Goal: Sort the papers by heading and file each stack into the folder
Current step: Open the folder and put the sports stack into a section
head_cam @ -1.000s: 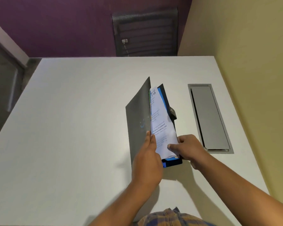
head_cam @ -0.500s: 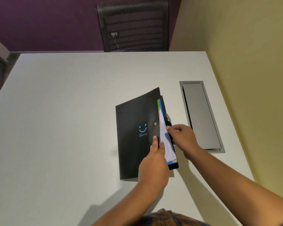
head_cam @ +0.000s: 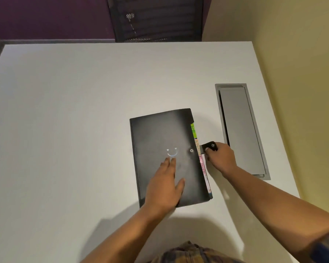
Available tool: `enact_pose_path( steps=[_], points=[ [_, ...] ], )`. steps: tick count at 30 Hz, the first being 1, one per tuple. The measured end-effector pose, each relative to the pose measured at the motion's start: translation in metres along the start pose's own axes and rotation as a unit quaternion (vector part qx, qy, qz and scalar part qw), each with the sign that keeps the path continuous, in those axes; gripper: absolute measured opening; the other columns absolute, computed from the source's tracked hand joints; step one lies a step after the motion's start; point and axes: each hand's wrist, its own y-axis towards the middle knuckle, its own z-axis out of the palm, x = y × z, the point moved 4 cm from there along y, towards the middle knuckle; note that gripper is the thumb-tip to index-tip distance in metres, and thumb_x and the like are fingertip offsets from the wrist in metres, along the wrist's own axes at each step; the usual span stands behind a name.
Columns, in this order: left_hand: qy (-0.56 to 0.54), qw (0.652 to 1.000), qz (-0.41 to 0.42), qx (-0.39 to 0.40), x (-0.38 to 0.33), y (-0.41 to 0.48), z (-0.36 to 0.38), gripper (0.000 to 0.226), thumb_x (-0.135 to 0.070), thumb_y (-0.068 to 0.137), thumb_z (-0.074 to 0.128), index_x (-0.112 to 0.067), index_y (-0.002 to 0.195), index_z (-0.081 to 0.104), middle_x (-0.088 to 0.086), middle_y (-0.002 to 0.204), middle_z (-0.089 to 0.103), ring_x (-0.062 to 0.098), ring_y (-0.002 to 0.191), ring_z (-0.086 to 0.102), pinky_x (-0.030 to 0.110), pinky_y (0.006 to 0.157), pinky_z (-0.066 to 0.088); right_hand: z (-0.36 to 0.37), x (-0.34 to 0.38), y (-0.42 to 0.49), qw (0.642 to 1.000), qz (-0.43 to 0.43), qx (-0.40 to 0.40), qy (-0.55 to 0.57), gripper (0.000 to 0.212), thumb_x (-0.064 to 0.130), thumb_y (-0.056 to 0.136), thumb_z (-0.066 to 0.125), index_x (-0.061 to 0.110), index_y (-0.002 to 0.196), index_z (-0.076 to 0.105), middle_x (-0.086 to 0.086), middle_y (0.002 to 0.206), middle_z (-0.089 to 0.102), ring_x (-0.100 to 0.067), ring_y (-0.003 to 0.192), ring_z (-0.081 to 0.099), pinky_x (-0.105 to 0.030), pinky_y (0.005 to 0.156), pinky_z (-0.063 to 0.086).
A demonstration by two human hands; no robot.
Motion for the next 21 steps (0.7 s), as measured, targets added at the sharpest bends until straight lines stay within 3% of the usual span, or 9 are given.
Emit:
enact_pose_path(
  steps=[2,4,8,10,13,17,21],
  points=[
    [0.049,0.998,-0.034,-0.032,0.034,0.013,-0.005,0.086,-0.060,0.089,0.050,-0.017,0.155,0.015,0.006,0.164,0.013,0.022,0.151,0.011,0.035,0.122,0.017,-0.001,-0.008,0.006,1.000,0.010,0.010,0.017,0.024,0.022,0.089,0.059,0.005,0.073,0.066,-0.014,0.073,0.069,-0.032,0.074,0.064,-0.037,0.068,0.049],
    [0.091,0.994,-0.054,-0.017,0.061,0.023,-0.004,0.105,-0.073,0.080,0.051,-0.015,0.156,0.008,0.007,0.165,0.003,0.025,0.152,0.002,0.039,0.123,0.011,-0.001,-0.010,0.007,0.998,0.010,0.030,0.054,0.016,0.015,0.086,0.060,0.009,0.074,0.068,-0.012,0.073,0.069,-0.026,0.070,0.061,-0.033,0.067,0.047],
    [0.164,0.985,-0.020,0.040,0.083,0.029,0.009,0.128,-0.089,0.067,0.044,-0.015,0.154,-0.013,0.008,0.160,-0.024,0.027,0.149,-0.020,0.045,0.121,-0.004,0.005,-0.012,0.003,0.989,0.008,0.082,0.126,0.026,-0.006,0.085,0.060,0.011,0.098,0.073,-0.004,0.084,0.071,-0.013,0.078,0.064,-0.015,0.068,0.049],
    [0.168,0.984,-0.017,0.048,0.085,0.031,0.013,0.131,-0.091,0.065,0.042,-0.014,0.153,-0.017,0.008,0.157,-0.029,0.026,0.146,-0.026,0.044,0.119,-0.011,0.010,-0.013,0.004,0.988,0.019,0.066,0.139,0.016,0.004,0.090,0.060,0.009,0.088,0.075,-0.008,0.076,0.071,-0.016,0.071,0.064,-0.021,0.066,0.051],
    [0.172,0.984,-0.009,0.053,0.086,0.036,0.013,0.132,-0.089,0.065,0.045,-0.014,0.153,-0.018,0.007,0.156,-0.031,0.025,0.145,-0.030,0.044,0.119,-0.012,0.015,-0.010,0.007,0.995,0.021,0.023,0.095,0.027,0.035,0.087,0.070,0.011,0.073,0.070,-0.005,0.070,0.070,-0.018,0.067,0.062,-0.027,0.065,0.047],
    [0.177,0.982,-0.003,0.058,0.088,0.040,0.011,0.132,-0.088,0.065,0.047,-0.016,0.151,-0.022,0.004,0.154,-0.036,0.024,0.143,-0.033,0.043,0.119,-0.014,0.021,-0.003,0.007,1.000,-0.002,-0.017,0.006,0.043,0.044,0.078,0.077,0.005,0.076,0.062,-0.005,0.072,0.065,-0.020,0.069,0.060,-0.033,0.066,0.047],
    [0.176,0.982,-0.008,0.061,0.088,0.041,0.013,0.131,-0.087,0.066,0.048,-0.018,0.150,-0.026,0.003,0.152,-0.040,0.024,0.142,-0.036,0.043,0.118,-0.016,0.023,-0.002,0.006,0.998,-0.005,-0.039,-0.045,0.047,0.056,0.077,0.073,0.013,0.071,0.053,-0.002,0.067,0.061,-0.023,0.068,0.059,-0.035,0.063,0.045]
  ],
)
